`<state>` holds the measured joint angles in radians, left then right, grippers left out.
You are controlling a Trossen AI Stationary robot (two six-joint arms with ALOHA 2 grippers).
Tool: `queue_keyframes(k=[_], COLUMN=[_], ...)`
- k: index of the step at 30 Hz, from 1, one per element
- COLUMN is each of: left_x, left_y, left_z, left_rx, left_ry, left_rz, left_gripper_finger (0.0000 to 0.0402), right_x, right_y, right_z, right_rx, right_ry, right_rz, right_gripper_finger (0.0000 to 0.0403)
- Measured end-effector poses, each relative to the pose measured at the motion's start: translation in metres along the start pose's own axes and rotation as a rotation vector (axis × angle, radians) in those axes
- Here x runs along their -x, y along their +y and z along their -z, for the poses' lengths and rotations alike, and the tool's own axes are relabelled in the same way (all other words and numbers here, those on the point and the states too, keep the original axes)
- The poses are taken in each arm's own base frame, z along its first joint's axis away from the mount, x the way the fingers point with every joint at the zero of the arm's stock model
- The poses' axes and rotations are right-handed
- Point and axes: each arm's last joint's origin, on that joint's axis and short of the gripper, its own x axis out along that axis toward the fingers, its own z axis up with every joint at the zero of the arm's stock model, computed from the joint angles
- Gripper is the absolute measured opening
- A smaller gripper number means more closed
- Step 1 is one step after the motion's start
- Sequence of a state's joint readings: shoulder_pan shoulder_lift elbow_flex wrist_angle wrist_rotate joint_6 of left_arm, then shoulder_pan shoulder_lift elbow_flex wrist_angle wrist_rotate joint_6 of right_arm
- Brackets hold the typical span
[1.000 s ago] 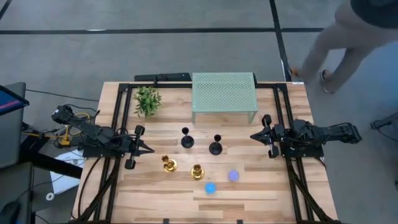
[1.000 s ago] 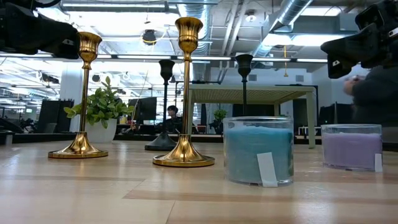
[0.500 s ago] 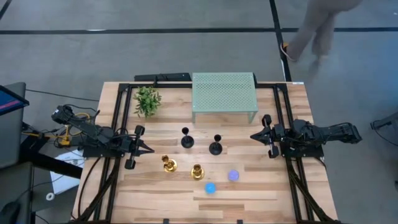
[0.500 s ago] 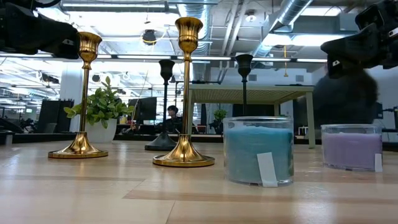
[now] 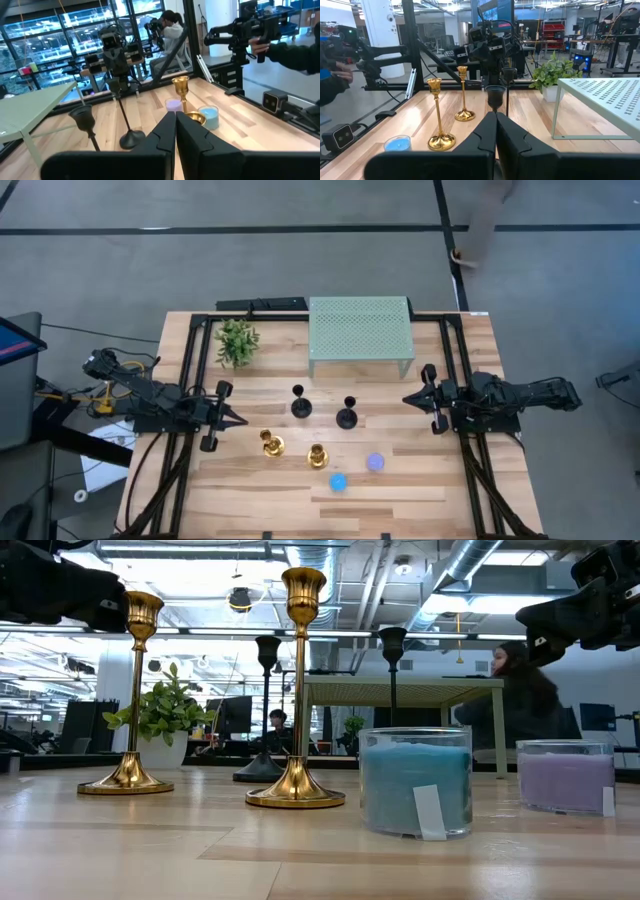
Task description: Pick & Place candle stick holders
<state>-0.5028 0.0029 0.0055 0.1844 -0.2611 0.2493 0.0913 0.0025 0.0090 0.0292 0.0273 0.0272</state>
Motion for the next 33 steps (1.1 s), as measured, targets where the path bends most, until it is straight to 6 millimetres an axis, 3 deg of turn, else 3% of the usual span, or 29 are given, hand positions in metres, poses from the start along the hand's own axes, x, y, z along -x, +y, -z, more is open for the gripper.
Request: queue_keyframes(k=[33], left_x=[0.0], left_y=[0.0003], left_z=[-0.0011], left_rx=[0.003], left_ry=[-0.011], left_rz=[-0.003], left_gripper_finger=[0.0012], right_x=[0.0], right_y=[0.0], right_z=[-0.0001], right_rx=[0.0], right_ry=[0.0], right_rz=[0.0], right_gripper_finger=[0.0])
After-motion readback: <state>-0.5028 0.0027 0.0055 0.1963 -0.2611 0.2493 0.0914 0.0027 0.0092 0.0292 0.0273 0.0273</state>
